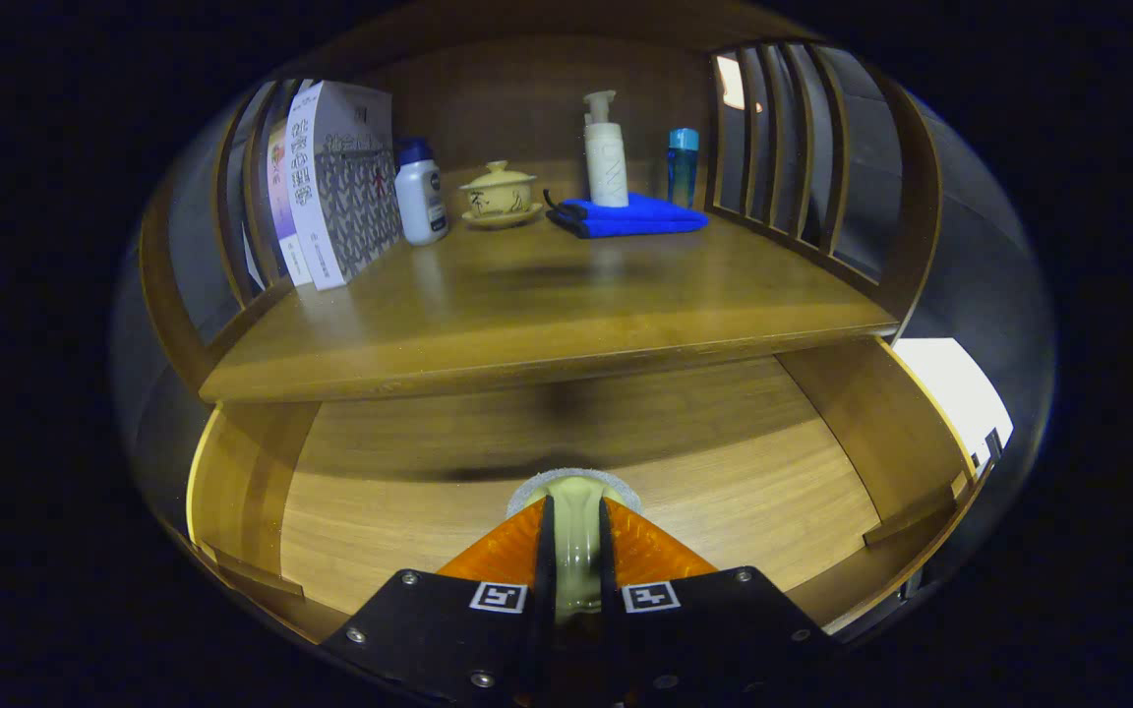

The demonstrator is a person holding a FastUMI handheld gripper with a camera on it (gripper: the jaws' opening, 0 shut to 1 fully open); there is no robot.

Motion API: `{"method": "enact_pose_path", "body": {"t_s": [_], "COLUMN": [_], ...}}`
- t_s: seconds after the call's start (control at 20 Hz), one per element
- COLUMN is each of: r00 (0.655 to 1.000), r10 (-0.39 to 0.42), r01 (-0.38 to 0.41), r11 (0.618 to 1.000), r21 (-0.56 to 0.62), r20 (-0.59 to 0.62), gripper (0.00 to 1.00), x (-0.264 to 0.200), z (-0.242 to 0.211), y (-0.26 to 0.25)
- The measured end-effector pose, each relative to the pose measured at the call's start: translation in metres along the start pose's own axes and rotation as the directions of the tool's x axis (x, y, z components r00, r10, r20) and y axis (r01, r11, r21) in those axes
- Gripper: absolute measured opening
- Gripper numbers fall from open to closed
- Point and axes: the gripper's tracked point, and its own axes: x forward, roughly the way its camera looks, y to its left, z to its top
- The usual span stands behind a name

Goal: Pull open the drawer, take out the items inside it, and place them on the countertop above the cabinet.

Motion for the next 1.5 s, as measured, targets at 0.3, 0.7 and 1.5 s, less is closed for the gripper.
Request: {"method": "enact_pose_path", "body": {"t_s": [0.3,0.7,1.5], "r00": [0.994,0.983,0.958], "r10": [0.008,-0.017,0.051], "r01": [-0.010,0.013,-0.034], "r11": [1.000,1.000,0.997], "r21": [0.019,0.023,-0.066], "r20": [0.106,0.180,0.281], "gripper": [0.21,0.21,0.21], "x": [-0.030,-0.057,-0.039], "z": [0.030,0.057,0.155], "y": [-0.002,-0.011,0.024]}}
